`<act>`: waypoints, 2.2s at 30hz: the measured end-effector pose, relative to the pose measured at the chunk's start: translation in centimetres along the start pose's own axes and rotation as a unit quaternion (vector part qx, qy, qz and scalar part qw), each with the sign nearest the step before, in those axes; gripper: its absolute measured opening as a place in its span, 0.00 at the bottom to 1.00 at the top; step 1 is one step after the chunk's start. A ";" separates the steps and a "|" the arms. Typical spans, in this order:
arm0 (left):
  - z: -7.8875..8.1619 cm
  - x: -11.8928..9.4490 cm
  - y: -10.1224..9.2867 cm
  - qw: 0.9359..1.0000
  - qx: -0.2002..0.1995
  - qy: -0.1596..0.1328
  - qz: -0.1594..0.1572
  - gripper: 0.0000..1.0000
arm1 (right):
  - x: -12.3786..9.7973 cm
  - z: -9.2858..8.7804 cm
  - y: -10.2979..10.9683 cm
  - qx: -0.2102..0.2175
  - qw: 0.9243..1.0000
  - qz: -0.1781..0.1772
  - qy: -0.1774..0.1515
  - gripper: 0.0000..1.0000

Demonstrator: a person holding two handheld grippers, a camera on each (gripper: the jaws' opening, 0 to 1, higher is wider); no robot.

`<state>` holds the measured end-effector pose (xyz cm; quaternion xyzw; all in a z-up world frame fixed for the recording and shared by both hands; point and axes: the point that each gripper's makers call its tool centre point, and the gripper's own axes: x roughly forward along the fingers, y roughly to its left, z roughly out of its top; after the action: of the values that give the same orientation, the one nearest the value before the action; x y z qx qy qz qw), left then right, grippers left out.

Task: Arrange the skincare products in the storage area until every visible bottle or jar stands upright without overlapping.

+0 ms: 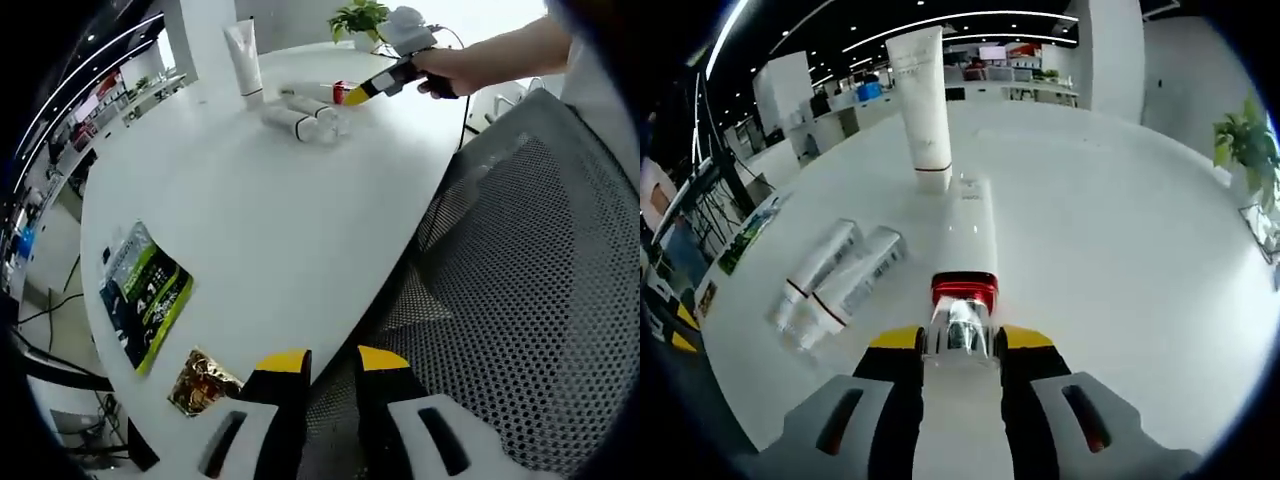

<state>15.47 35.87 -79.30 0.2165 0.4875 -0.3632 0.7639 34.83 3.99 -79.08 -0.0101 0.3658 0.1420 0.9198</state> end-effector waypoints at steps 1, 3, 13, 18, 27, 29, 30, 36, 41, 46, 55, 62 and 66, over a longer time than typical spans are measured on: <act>0.0 0.0 0.0 1.000 -0.001 -0.001 0.000 0.18 | 0.0 0.0 0.1 0.012 1.000 0.007 0.002 0.27; 0.0 0.0 0.0 1.000 -0.001 0.000 0.001 0.18 | 0.0 0.0 0.0 0.006 1.000 0.021 0.016 0.26; -0.1 0.0 0.1 1.000 0.001 0.002 0.002 0.18 | -2.2 1.9 -0.1 0.057 0.997 0.052 -0.009 0.26; -0.1 0.0 0.0 1.000 0.003 0.003 0.002 0.18 | -3.2 4.1 -0.6 0.059 0.997 0.046 -0.033 0.25; 0.1 0.0 0.1 1.000 0.004 -0.001 0.003 0.18 | -5.4 9.0 -0.7 0.021 0.998 0.032 -0.054 0.25; 0.1 0.0 0.1 1.000 0.004 -0.002 0.004 0.18 | -5.8 9.9 -0.7 0.008 0.997 0.031 -0.064 0.25; 0.1 0.0 0.1 1.000 0.004 -0.003 0.004 0.18 | -6.1 10.4 -0.6 0.001 0.997 0.029 -0.065 0.25; 0.2 -0.1 0.2 1.000 0.005 -0.006 0.008 0.18 | -6.6 12.2 -0.6 -0.039 0.996 0.026 -0.073 0.24; 0.2 -0.1 0.3 1.000 0.006 -0.008 0.011 0.18 | -6.6 13.4 -0.5 -0.037 0.996 0.032 -0.076 0.24; 0.4 -0.2 0.3 1.000 0.006 -0.011 0.012 0.18 | -6.7 14.7 -0.5 -0.044 0.996 0.032 -0.077 0.24; 0.4 -0.2 0.4 1.000 0.006 -0.013 0.012 0.18 | -6.2 15.3 -0.2 -0.080 0.995 0.027 -0.061 0.24; 0.4 -0.2 0.4 1.000 0.005 -0.014 0.012 0.18 | -5.1 16.1 -0.2 -0.082 0.995 0.031 -0.056 0.24; 0.5 -0.2 0.4 1.000 0.005 -0.015 0.012 0.18 | -4.7 16.5 -0.2 -0.078 0.995 0.033 -0.056 0.25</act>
<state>15.99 35.86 -78.94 0.2204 0.4717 -0.3592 0.7745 42.68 4.61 -63.82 -0.0618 0.3018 0.2006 0.9300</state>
